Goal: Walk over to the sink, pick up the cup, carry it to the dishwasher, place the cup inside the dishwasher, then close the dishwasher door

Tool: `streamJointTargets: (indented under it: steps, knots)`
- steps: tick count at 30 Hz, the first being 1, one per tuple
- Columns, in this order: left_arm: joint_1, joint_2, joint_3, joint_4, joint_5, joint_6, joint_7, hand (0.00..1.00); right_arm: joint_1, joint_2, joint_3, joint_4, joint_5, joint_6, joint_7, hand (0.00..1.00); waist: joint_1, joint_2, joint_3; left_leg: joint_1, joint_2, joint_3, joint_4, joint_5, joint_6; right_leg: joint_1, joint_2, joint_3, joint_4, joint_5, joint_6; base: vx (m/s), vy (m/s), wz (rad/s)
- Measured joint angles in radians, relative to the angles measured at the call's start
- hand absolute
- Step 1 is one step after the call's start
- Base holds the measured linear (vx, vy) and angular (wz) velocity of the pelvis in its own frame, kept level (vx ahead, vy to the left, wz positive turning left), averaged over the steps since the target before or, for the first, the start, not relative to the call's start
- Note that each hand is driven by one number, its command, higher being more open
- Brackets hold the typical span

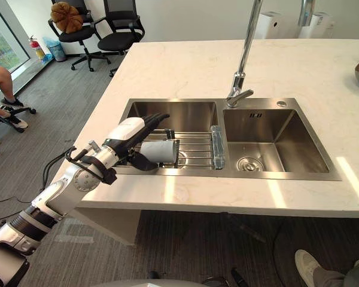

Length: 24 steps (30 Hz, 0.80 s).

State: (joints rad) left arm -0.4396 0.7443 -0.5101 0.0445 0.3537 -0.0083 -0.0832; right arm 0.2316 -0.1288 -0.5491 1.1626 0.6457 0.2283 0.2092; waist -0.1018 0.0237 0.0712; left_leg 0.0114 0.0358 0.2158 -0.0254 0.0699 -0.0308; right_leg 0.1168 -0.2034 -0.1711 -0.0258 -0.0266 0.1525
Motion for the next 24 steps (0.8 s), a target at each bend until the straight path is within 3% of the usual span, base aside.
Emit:
streamJointTargets:
  steps: [3, 8, 13, 24]
  knots:
    - [-0.001, 0.001, 0.0, 0.006, -0.001, 0.035, -0.013, 1.0, -0.006, 0.001, 0.047, -0.011, 0.029, -0.007, -0.044, 1.0, 0.0, 0.0, 0.0, 0.005, -0.001, -0.001, -0.015, 0.01, -0.003, 0.0, 0.0, -0.001, -0.007, 0.004, -0.003, -0.04, -0.005, 0.01]
    - [-0.038, 0.001, 0.0, 0.05, -0.002, 0.037, -0.016, 1.0, -0.005, 0.005, 0.085, -0.021, 0.071, -0.025, -0.089, 1.0, -0.003, 0.007, 0.002, 0.027, -0.007, -0.029, -0.06, 0.018, -0.015, 0.001, 0.005, 0.0, -0.026, 0.014, -0.016, -0.04, -0.007, -0.1]
    - [-0.074, 0.004, 0.001, 0.13, -0.001, 0.063, -0.031, 1.0, -0.011, 0.007, 0.087, -0.048, 0.08, -0.038, -0.112, 1.0, -0.033, 0.024, 0.012, 0.027, -0.004, -0.027, -0.06, 0.017, -0.016, 0.001, 0.009, 0.0, -0.033, 0.021, -0.008, 0.0, -0.009, -0.03]
    - [-0.082, 0.009, -0.001, 0.168, -0.021, 0.089, -0.047, 1.0, -0.026, 0.01, 0.126, -0.056, 0.105, -0.051, -0.143, 1.0, -0.051, 0.049, 0.031, 0.031, 0.002, -0.035, -0.06, 0.014, -0.019, 0.004, 0.013, -0.004, -0.052, 0.039, -0.002, 0.02, -0.022, -0.06]
